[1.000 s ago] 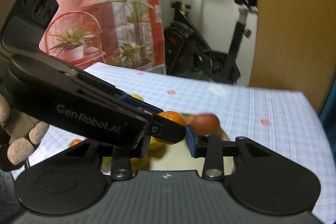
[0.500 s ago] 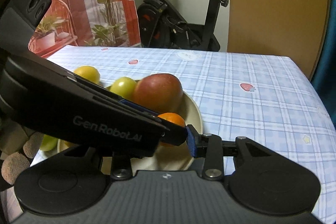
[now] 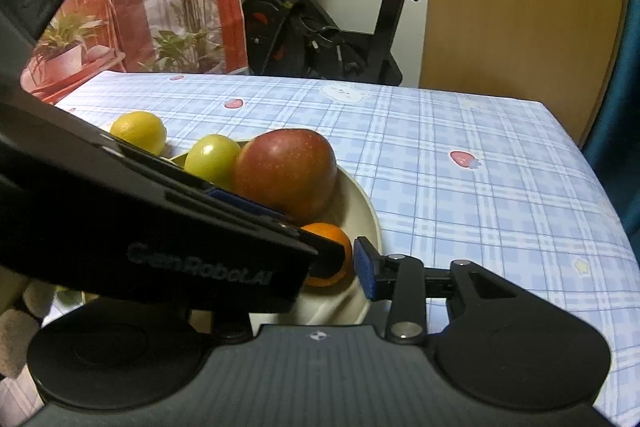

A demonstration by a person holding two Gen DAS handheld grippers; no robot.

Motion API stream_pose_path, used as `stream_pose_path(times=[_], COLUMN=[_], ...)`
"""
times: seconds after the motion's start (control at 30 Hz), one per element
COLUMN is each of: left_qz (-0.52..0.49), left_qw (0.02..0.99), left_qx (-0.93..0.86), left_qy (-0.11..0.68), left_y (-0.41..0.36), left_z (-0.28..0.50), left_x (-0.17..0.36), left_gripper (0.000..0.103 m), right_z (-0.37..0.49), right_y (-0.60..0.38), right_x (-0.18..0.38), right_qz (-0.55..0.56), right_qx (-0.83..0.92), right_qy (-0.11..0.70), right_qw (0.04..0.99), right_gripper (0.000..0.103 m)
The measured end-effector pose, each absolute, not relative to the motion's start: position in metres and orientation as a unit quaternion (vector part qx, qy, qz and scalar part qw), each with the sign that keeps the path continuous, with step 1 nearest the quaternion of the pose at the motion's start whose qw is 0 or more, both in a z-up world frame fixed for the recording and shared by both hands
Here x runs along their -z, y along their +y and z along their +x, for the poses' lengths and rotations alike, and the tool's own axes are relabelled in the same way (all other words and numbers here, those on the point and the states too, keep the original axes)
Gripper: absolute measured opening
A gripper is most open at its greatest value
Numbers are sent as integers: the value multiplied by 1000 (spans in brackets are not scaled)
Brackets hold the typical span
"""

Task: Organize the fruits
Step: 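Carry the tangerine onto the plate and open the left gripper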

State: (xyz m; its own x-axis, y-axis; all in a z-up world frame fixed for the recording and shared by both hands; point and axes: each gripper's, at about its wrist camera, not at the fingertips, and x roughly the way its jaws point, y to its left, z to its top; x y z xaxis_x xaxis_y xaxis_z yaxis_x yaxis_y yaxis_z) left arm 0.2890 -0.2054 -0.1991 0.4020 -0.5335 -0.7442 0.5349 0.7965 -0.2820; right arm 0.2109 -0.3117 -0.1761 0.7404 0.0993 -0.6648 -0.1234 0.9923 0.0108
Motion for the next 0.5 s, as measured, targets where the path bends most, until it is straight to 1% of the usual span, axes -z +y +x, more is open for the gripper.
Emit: stream_pose_path(times=[0.03,0.07,0.3,0.5], left_qz=[-2,-5,-37,-25], left_qw=[839,843,850,865], left_qx=[317,317,328,323], left_qy=[442,434,411,383], left_y=[-203,-199,-159,-102], left_z=[287,285,274,261], left_x=[196,191,158,128], left_gripper=[58,59,59,59], right_z=[209,207,180,161], right_y=[-311,-311,-305,-282], right_x=[173,169,140,120], right_qz=[-17,-16,10,34], right_qx=[-60,-61,-78,-111], right_qy=[352,349,321,295], right_qw=[934,935,944,949], right_gripper=[45,45,45,45])
